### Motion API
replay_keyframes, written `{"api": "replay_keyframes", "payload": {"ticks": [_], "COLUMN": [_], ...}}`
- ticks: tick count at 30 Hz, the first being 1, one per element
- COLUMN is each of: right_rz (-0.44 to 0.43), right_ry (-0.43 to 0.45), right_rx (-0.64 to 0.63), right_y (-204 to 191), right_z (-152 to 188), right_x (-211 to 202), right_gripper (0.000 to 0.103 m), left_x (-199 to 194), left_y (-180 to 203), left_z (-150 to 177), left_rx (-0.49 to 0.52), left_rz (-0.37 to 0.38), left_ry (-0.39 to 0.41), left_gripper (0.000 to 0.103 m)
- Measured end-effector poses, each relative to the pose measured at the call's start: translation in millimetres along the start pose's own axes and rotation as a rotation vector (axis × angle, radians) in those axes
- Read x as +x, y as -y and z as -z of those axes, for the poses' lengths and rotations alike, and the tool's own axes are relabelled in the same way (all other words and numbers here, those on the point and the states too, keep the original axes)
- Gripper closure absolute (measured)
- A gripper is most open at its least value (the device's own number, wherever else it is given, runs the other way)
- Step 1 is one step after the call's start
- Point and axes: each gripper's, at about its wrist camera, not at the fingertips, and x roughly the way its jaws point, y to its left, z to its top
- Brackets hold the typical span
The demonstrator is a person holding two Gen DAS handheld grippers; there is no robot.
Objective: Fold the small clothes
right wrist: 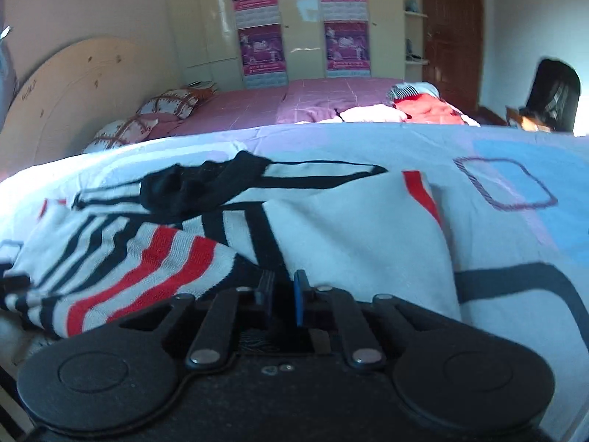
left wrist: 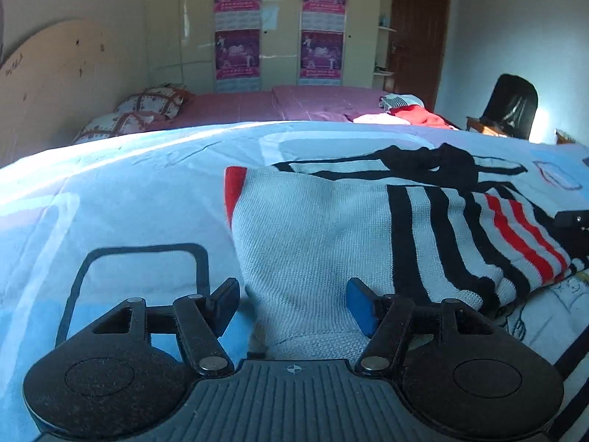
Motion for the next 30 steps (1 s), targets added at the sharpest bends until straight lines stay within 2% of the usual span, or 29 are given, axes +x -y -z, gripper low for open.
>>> {"api": "replay_keyframes", "payload": {"ticks": [1, 4, 6, 7, 9, 11, 13, 15, 17, 20, 21, 22, 23, 27, 30], "right_rz": [0.012, -0.054, -0.102, -0.116, -0.091, -0.071, -0.037, -0.001, -0.027, -0.1, -0.108, -0.108, -0.116, -0.136, -0.098], "right_ry": [0.031, 0.053, 0.031, 0.008, -0.028, -0.015, -0.026, -0.007, 0.008, -0.062, -0.056, -0.048, -0.049, -0.002, -0.016], "right_rx": [0.017, 0.042, -0.019, -0.066, -0.133, -0.144, -0.109, -0.002, 0.162, 0.316, 0.332, 0.339, 0.342, 0.364, 0.327], "right_y": [0, -13, -35, -51, -65, -60, -43, -18, 8, 24, 25, 24, 23, 26, 24], "right_z": [0, 2, 10, 15, 25, 29, 26, 23, 22, 27, 29, 31, 31, 33, 40], "right_x": [-9, -21, -18, -13, -5, -9, -19, -33, -39, -21, -18, -16, -16, -35, -37], "right_gripper": [0.076, 0.077, 0.078, 0.082, 0.082, 0.084, 0.085, 0.076, 0.075, 0.074, 0.076, 0.09, 0.094, 0.098, 0.098], "left_x": [-7, -21, -17, -12, 3, 1, -7, -16, -18, -16, -16, -15, -14, -13, -11], "left_y": [-2, 9, 24, 34, 49, 47, 39, 31, 21, 15, 16, 18, 19, 16, 17], "left_z": [0, -1, -5, -6, -2, 6, 8, 9, 10, 11, 12, 13, 14, 14, 14], "left_rx": [-0.032, -0.048, -0.044, -0.023, 0.038, 0.055, 0.068, 0.075, 0.002, -0.063, -0.067, -0.059, -0.046, -0.044, -0.023], "left_rz": [0.005, 0.03, 0.065, 0.075, 0.055, 0.063, 0.053, 0.04, 0.069, 0.072, 0.067, 0.06, 0.056, 0.074, 0.077], "left_ry": [0.012, 0.064, 0.07, 0.064, 0.003, 0.015, 0.014, 0.023, 0.033, 0.034, 0.031, 0.024, 0.023, 0.018, 0.015], "left_gripper": [0.04, 0.04, 0.04, 0.04, 0.04, 0.04, 0.04, 0.04, 0.04, 0.04, 0.04, 0.04, 0.04, 0.04, 0.04]}}
